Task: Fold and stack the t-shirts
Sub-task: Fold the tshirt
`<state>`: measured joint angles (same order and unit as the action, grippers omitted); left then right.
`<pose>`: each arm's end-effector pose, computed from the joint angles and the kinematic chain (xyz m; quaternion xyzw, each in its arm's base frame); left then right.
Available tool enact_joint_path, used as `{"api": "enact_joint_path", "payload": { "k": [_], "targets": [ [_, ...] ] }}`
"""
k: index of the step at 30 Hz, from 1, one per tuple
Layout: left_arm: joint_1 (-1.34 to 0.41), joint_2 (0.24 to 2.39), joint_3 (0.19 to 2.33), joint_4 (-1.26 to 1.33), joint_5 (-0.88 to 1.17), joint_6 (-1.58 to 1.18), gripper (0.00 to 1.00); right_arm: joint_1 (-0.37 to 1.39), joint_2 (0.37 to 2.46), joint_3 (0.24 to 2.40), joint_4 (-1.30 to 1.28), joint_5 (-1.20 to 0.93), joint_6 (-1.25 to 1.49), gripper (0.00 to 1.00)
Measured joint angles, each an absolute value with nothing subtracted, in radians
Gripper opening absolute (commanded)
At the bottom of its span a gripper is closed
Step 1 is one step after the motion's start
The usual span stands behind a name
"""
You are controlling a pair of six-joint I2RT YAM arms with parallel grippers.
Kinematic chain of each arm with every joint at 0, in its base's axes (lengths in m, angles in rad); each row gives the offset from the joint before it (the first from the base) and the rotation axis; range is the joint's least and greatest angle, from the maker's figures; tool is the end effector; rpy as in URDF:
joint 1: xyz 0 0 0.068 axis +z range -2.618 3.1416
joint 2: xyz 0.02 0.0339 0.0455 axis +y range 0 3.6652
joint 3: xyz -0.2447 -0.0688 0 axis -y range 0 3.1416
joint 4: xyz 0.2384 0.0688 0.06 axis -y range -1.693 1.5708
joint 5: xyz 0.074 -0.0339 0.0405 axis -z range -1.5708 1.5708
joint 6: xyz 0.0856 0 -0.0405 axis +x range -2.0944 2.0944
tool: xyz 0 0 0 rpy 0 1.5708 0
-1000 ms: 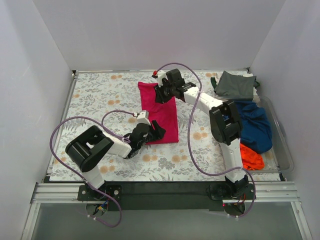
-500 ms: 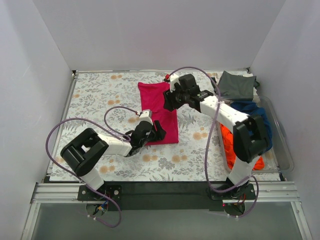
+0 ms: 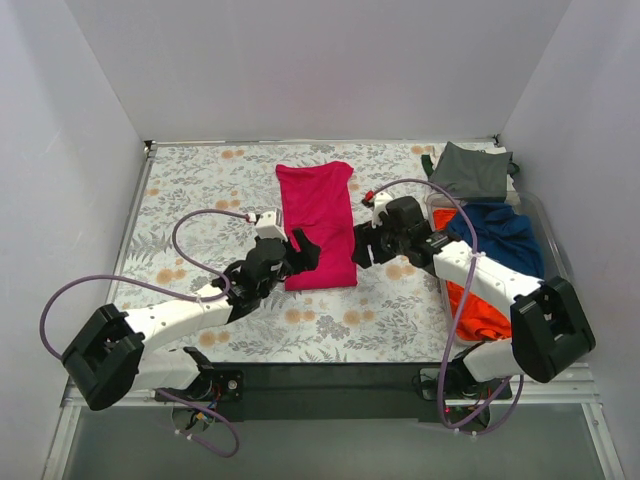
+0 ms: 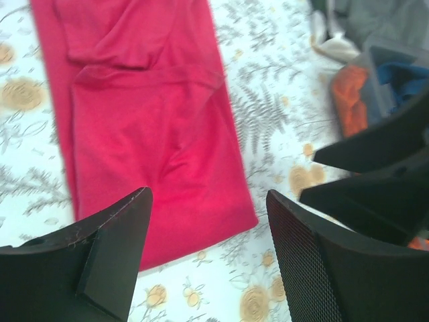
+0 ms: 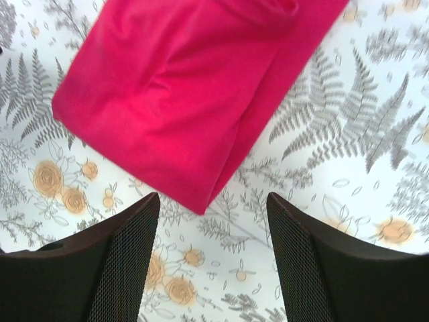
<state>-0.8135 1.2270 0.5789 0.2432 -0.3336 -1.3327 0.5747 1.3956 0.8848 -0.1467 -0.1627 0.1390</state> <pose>0.2307 -0.2032 0.1868 -0.2997 0.7722 -0.4108 0.3809 0.2779 0.1965 0.1934 -0.2283 0.8657 0.2219 0.3863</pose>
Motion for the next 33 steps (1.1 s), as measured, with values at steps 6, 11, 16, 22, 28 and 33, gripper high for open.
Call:
{"api": "enact_joint_path", "payload": {
  "k": [6,11,16,22,28,33],
  "targets": [
    [-0.813,1.226,0.502,0.145,-0.368,-1.401,0.66,0.576,1.363,0.812,-0.125,-0.186,0.191,0.61],
    [-0.814,1.231,0.456,0.084,-0.387,-1.443,0.67,0.578,1.364,0.764,-0.076,-0.223,0.231,0.63],
    [-0.813,1.240,0.451,0.076,-0.408,-1.463,0.68,0.582,1.391,0.734,-0.035,-0.244,0.260,0.64],
    [-0.813,1.272,0.427,0.091,-0.408,-1.478,0.68,0.591,1.450,0.727,0.029,-0.262,0.288,0.64],
    [-0.810,1.291,0.407,0.128,-0.408,-1.490,0.65,0.599,1.500,0.722,0.063,-0.265,0.312,0.64],
    [-0.806,1.311,0.401,0.174,-0.402,-1.493,0.61,0.610,1.504,0.714,0.083,-0.260,0.322,0.64]
  ]
}}
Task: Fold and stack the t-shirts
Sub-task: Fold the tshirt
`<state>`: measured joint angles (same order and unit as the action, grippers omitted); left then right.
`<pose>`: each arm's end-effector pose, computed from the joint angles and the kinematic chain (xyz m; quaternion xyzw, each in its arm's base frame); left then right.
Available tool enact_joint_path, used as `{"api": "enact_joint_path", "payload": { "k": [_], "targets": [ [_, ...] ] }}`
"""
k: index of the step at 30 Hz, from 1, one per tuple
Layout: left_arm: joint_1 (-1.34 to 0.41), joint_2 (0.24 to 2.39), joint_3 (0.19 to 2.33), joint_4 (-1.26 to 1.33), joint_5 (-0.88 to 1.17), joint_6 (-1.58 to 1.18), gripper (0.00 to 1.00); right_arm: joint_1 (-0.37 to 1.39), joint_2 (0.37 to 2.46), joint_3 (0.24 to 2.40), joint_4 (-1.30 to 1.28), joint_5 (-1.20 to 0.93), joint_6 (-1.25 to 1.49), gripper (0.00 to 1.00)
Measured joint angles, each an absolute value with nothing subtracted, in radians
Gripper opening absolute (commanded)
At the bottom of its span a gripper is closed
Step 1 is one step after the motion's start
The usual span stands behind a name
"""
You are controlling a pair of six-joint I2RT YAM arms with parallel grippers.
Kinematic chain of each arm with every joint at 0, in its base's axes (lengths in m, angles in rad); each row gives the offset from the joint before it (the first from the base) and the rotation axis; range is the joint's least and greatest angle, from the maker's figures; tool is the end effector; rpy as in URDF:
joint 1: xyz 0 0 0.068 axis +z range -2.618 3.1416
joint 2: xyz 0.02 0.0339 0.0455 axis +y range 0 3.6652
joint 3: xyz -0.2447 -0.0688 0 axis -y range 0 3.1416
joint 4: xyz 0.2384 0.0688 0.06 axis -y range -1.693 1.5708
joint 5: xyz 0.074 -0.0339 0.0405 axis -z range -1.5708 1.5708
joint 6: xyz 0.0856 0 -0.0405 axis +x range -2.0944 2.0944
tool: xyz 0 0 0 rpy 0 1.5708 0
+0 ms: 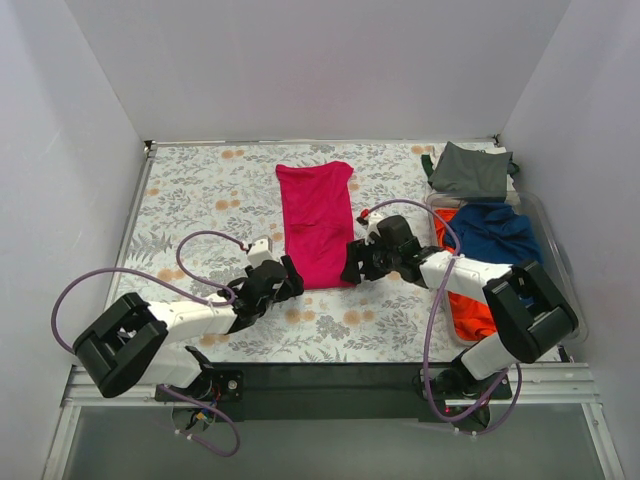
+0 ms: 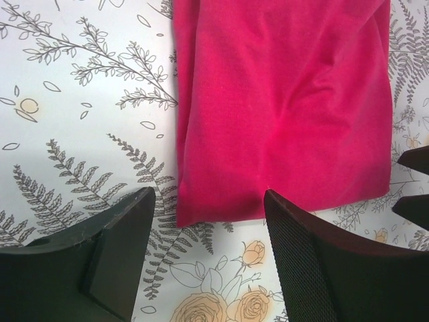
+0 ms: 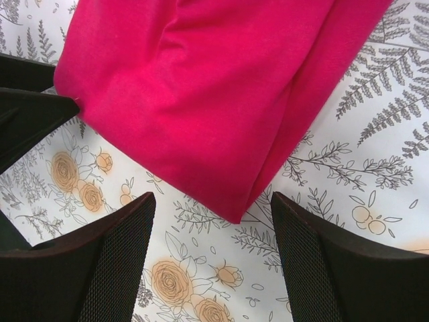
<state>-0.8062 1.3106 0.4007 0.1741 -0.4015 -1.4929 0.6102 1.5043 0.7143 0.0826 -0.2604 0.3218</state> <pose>0.2069 -0.1674 0.0960 -0.3777 0.8162 -0.2881 0.3288 0.2605 0.2090 0.1287 -0.1832 0.8834 0.2918 0.3177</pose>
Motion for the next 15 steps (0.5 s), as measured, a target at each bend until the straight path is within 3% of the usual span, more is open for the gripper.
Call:
{"api": "enact_joint_path", "payload": {
  "k": [11,15],
  "targets": [
    [-0.806,1.316,0.374,0.238,-0.345,-1.510,0.50,0.645,1.549,0.686,0.144,-0.226,0.363,0.61],
    [-0.805,1.316,0.358,0.257,-0.332,-1.517,0.38,0.649,1.550,0.669,0.179,-0.210,0.377,0.44]
  ]
}}
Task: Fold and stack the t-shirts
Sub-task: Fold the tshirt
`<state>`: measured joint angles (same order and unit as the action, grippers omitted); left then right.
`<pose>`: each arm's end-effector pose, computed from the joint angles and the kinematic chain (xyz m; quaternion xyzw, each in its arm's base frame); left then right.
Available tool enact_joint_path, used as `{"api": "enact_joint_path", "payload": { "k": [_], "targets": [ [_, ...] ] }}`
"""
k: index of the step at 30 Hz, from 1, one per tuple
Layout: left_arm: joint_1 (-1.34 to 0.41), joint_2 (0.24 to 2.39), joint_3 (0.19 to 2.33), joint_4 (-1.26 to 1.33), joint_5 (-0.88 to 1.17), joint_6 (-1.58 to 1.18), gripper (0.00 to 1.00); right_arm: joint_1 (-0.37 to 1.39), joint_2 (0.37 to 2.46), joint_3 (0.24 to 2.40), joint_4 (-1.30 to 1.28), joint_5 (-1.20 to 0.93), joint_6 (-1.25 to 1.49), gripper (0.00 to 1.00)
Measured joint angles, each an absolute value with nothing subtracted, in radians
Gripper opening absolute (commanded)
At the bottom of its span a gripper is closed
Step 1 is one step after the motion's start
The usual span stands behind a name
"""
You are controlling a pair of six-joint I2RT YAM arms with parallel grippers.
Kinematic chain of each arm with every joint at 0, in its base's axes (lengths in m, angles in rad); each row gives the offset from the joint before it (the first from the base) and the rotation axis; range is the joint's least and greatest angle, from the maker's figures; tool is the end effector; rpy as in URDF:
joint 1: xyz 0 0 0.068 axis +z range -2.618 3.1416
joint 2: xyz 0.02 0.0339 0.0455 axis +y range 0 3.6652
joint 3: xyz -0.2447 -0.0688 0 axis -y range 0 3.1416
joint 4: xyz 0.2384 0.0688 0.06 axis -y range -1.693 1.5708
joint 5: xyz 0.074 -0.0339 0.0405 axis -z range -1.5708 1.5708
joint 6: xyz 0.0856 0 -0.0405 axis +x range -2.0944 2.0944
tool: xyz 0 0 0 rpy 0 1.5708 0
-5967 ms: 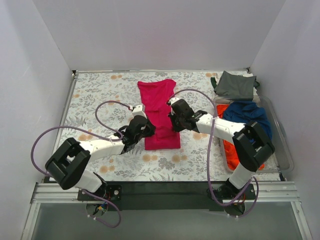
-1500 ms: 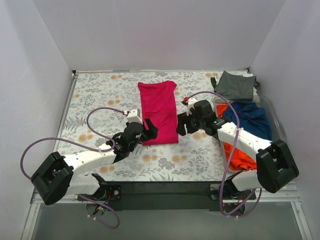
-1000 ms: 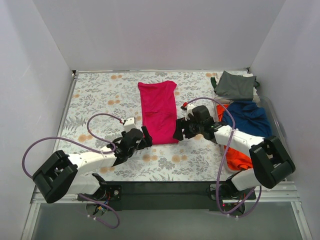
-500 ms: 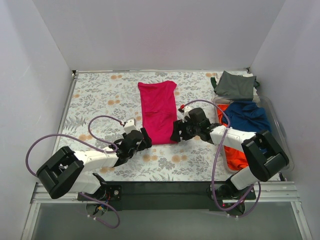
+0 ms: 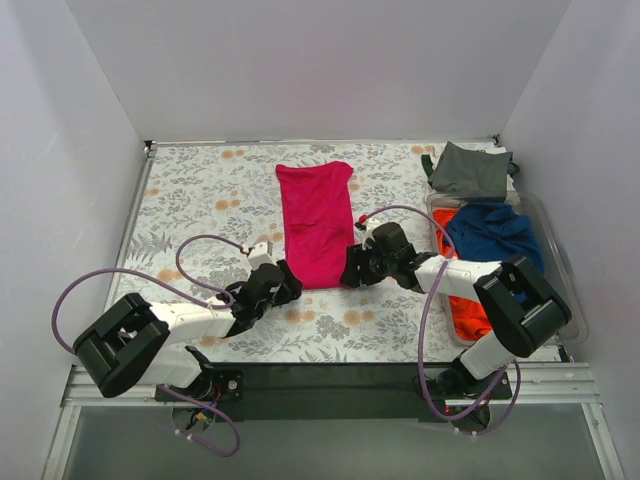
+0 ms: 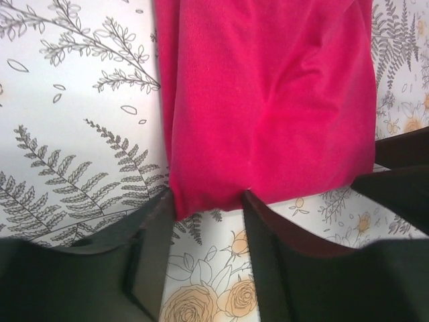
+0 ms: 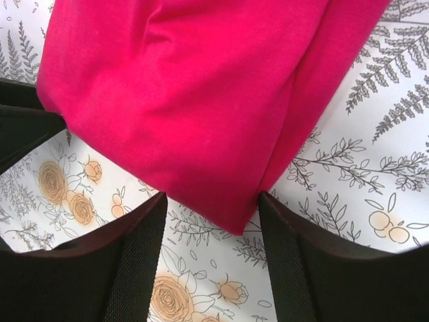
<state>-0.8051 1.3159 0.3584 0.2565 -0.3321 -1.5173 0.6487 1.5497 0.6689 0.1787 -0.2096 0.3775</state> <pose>0.2024 -0.1702 0.0900 -0.3771 0.8140 -0.3215 0.3030 0.2548 0.2155 0.1106 -0.1656 0.8879 0.2881 0.3180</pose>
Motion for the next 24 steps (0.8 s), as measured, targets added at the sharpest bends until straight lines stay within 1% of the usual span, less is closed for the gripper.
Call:
{"api": "enact_joint_path", "payload": {
  "k": [1,3,4,5,6,7,9,15,24],
  "targets": [
    [-0.805,1.317,0.354,0.263,-0.330,-1.518,0.36,0.649,1.550,0.667,0.179,-0.207,0.382,0.41],
    [-0.804,1.324,0.350,0.273,-0.324,-1.520,0.26,0.649,1.555,0.662,0.184,-0.204,0.387,0.33],
    [-0.804,1.330,0.348,0.281,-0.324,-1.520,0.06,0.650,1.558,0.662,0.184,-0.199,0.388,0.24],
    [-0.804,1.341,0.347,0.290,-0.320,-1.521,0.00,0.651,1.561,0.662,0.184,-0.197,0.387,0.20],
    [-0.804,1.352,0.345,0.296,-0.320,-1.522,0.00,0.652,1.565,0.661,0.184,-0.194,0.389,0.17],
    [-0.804,1.360,0.344,0.310,-0.316,-1.516,0.00,0.653,1.566,0.659,0.186,-0.192,0.390,0.10],
    [-0.804,1.373,0.344,0.331,-0.313,-1.515,0.00,0.656,1.567,0.656,0.184,-0.186,0.391,0.02],
    [-0.802,1.365,0.334,0.344,-0.282,-1.506,0.00,0.678,1.530,0.622,0.181,-0.184,0.390,0.01],
    [-0.821,1.246,0.273,0.271,-0.123,-1.513,0.00,0.748,1.340,0.553,-0.007,-0.186,0.387,0.01]
  ]
}}
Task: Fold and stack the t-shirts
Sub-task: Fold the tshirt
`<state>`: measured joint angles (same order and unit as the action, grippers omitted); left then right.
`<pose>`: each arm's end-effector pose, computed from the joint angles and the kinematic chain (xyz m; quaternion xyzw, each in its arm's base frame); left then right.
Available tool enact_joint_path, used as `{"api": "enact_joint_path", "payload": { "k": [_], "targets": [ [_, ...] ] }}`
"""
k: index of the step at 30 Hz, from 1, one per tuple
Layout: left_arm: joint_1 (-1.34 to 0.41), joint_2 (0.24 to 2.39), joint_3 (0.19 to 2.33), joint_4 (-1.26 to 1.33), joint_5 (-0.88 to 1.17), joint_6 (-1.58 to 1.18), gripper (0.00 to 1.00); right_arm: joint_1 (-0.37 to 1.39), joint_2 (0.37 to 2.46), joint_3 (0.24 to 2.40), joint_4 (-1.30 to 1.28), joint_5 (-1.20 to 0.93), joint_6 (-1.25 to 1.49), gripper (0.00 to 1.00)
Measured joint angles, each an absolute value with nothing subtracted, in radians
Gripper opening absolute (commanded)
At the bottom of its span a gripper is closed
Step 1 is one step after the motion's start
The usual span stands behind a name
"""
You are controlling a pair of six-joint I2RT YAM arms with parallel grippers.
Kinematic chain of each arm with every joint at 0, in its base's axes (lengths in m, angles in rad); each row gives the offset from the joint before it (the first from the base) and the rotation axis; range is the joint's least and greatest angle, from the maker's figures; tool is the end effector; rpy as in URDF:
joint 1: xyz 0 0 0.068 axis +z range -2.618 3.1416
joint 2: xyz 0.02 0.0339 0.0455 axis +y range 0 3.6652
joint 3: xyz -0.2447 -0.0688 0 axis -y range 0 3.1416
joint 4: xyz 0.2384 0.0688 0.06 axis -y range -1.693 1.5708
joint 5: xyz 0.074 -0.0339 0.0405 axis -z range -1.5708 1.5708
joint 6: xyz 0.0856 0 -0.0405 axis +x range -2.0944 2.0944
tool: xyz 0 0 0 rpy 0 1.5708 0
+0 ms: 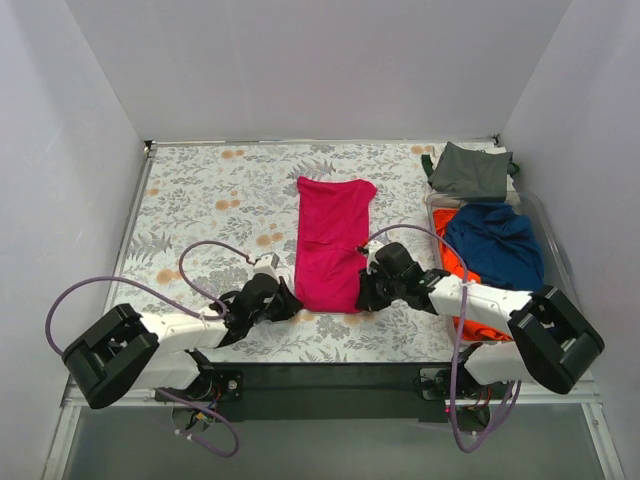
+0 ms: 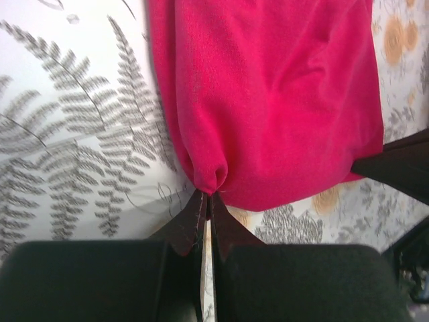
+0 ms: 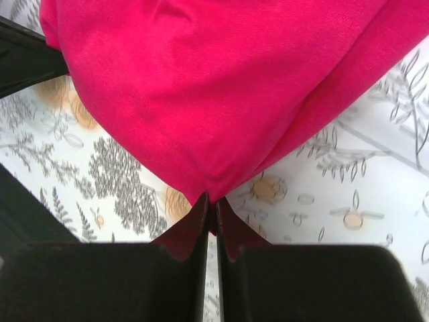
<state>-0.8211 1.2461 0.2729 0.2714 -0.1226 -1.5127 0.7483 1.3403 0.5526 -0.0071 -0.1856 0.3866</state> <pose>0.1760 -0.1737 0.0795 -0.3311 0.8430 -0.3645 0.2162 0.1985 0.2059 0.1122 -0.2003 0.9003 0.2748 0.2716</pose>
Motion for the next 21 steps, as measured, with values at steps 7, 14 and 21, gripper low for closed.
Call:
{"api": "enact_joint_path", "payload": {
  "k": [7,14,21],
  "targets": [
    [-0.879,1.136,0.231,0.184,-0.019,-1.550,0.00,0.777,1.238,0.538,-0.178,-0.201,0.379,0.01],
    [-0.928,1.013,0.219,0.072,0.110,-1.583,0.00,0.853,1.213,0.538,-0.319,-0.268,0.349,0.01],
    [-0.953,0.858,0.247,-0.008,0.131,-1.593,0.00,0.911,1.145,0.573,-0.431,-0.249,0.350,0.01]
  ]
}}
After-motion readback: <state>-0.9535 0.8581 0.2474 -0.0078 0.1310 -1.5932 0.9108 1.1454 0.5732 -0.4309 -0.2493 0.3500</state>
